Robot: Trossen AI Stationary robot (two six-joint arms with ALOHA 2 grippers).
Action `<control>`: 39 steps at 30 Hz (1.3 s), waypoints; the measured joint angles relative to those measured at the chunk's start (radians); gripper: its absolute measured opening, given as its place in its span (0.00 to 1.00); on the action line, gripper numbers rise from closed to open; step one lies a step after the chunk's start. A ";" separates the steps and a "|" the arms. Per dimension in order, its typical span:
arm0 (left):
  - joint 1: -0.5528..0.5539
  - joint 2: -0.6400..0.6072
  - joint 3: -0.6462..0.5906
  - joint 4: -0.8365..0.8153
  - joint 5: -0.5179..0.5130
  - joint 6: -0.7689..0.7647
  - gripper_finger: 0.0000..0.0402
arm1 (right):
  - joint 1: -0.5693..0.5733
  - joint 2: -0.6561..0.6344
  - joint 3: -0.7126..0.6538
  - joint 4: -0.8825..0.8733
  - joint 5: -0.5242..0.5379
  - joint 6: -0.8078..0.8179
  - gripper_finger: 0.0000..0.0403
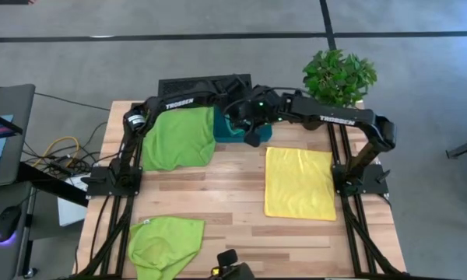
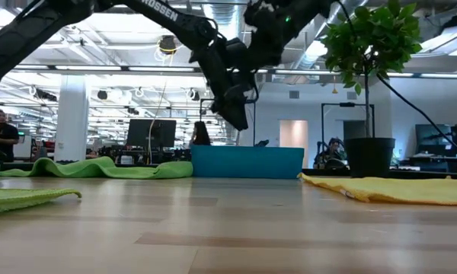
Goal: Fold microfiber towels
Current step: Fold the yellow microfiber cloth
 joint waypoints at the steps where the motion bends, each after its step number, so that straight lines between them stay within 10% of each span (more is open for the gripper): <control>1: 0.005 -0.003 0.000 -0.005 -0.003 -0.003 0.45 | 0.000 0.014 0.000 0.003 -0.003 -0.001 0.41; 23: 0.076 -0.083 -0.002 -0.093 -0.030 0.033 0.45 | 0.208 -0.031 -0.001 -0.094 -0.073 0.027 0.41; 39: -0.138 -0.552 -0.438 -0.047 -0.003 -0.089 0.45 | 0.487 -0.216 -0.001 -0.385 0.295 0.242 0.40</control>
